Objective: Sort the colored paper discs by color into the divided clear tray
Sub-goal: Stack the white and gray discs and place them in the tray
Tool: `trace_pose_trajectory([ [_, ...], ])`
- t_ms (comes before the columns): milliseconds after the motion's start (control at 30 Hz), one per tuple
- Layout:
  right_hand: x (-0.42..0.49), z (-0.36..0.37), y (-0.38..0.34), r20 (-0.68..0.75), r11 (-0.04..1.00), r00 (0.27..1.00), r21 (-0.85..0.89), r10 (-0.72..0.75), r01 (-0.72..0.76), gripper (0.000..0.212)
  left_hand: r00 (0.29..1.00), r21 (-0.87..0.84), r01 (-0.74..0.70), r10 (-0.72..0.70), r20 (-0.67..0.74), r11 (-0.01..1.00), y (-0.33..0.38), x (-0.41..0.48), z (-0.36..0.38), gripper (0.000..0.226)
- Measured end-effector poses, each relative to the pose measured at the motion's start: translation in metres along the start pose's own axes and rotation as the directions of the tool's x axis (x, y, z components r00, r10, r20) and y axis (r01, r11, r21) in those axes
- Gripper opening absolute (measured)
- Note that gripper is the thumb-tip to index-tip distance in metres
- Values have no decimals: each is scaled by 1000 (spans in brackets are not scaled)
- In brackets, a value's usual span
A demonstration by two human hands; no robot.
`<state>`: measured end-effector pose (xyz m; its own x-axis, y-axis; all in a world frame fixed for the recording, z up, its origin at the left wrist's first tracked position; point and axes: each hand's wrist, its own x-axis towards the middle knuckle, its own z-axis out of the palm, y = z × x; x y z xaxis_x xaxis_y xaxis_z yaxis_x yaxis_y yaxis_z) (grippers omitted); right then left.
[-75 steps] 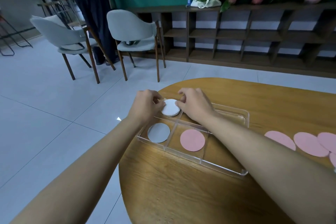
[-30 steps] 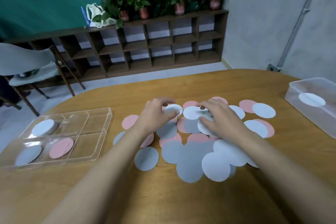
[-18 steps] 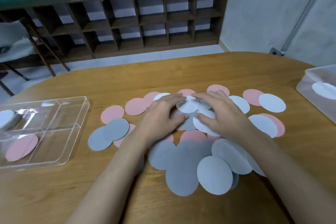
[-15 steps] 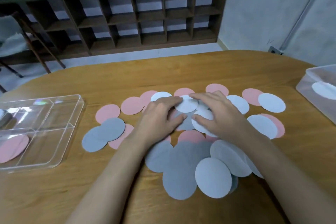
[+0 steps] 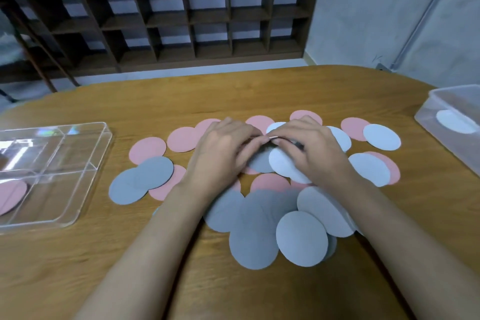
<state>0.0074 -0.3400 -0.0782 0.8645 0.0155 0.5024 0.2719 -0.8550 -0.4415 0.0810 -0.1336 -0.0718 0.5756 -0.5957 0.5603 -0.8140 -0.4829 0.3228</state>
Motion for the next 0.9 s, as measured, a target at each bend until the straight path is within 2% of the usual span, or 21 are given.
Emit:
trace_pose_trajectory([
  [133, -3, -9, -1, -43, 999, 999, 7, 33, -32, 21, 969, 20, 239, -240, 64, 971, -21, -6, -13, 45],
  [233, -7, -12, -5, -85, 999, 995, 13, 45, -44, 20, 936, 71, 319, -325, 136, 945, -28, -12, -14, 58],
  [567, -9, -16, -11, -90, 992, 988, 56, 122, -117, 21, 944, 109, 307, -317, 91, 945, -24, -12, -15, 37],
  [700, -7, -16, -12, -103, 987, 983, 63, 153, -147, 19, 969, 123, 246, -249, 8, 962, -24, -12, -14, 27],
  [833, -7, -17, -12, -107, 981, 979, 103, 176, -165, 14, 972, 39, 207, -201, -124, 978, -22, -8, -17, 34],
  [900, -7, -17, -12, -102, 976, 976, 127, 191, -178, 14, 967, 52, 219, -209, -147, 974, -16, -6, -17, 23],
])
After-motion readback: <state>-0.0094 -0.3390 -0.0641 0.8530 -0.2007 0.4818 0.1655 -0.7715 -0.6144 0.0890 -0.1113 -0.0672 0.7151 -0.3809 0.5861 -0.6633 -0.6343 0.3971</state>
